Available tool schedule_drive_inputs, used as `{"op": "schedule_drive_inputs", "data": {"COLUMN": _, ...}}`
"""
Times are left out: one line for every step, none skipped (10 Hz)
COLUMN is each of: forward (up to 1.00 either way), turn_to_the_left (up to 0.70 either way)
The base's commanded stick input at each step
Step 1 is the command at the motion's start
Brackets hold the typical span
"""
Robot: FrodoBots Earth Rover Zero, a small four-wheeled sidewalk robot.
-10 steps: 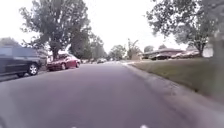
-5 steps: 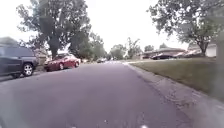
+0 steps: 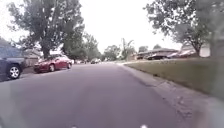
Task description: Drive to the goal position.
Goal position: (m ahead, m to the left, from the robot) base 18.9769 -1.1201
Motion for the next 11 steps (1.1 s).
{"op": "schedule_drive_inputs", "data": {"forward": 1.00, "turn_to_the_left": -0.31}}
{"op": "schedule_drive_inputs", "data": {"forward": 1.00, "turn_to_the_left": -0.34}}
{"op": "schedule_drive_inputs", "data": {"forward": 1.00, "turn_to_the_left": 0.00}}
{"op": "schedule_drive_inputs", "data": {"forward": 1.00, "turn_to_the_left": 0.00}}
{"op": "schedule_drive_inputs", "data": {"forward": 1.00, "turn_to_the_left": 0.00}}
{"op": "schedule_drive_inputs", "data": {"forward": 1.00, "turn_to_the_left": 0.00}}
{"op": "schedule_drive_inputs", "data": {"forward": 1.00, "turn_to_the_left": -0.07}}
{"op": "schedule_drive_inputs", "data": {"forward": 1.00, "turn_to_the_left": -0.35}}
{"op": "schedule_drive_inputs", "data": {"forward": 1.00, "turn_to_the_left": -0.26}}
{"op": "schedule_drive_inputs", "data": {"forward": 1.00, "turn_to_the_left": 0.00}}
{"op": "schedule_drive_inputs", "data": {"forward": 1.00, "turn_to_the_left": 0.00}}
